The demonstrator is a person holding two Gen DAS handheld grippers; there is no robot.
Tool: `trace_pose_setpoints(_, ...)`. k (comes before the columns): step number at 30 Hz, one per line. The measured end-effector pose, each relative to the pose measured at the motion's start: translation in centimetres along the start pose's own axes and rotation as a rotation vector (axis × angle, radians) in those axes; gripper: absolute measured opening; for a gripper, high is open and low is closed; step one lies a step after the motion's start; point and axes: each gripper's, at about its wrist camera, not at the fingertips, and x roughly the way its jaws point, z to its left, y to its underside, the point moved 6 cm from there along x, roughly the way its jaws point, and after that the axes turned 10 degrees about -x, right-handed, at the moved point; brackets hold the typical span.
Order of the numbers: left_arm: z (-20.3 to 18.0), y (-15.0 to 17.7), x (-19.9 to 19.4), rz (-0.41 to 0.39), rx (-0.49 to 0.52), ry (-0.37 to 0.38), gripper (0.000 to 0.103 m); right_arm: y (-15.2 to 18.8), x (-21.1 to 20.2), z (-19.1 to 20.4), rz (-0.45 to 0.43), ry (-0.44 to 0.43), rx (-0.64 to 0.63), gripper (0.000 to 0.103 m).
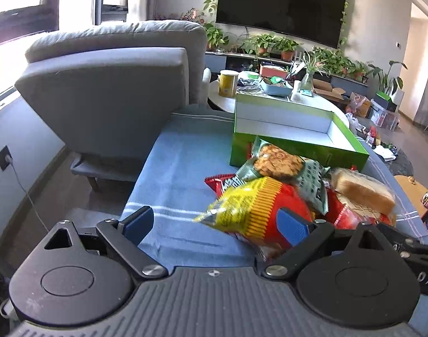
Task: Organize snacks
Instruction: 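Reach the left gripper to the yellow-red chip bag and grasp it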
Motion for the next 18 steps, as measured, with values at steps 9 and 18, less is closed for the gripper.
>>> trace_pose_setpoints(9,0.5,-1.7,4.7,0.131,-0.031,0.096,0.062,-2.4,4.9,1.8,0.123,-0.278,0.23,0.103)
trace_pose_setpoints(18,1.1,-1.4,7.5,0.23,-0.106,0.258,0.046,-1.7,8.4,3.8,0.269,-0.47,0.36,0.103)
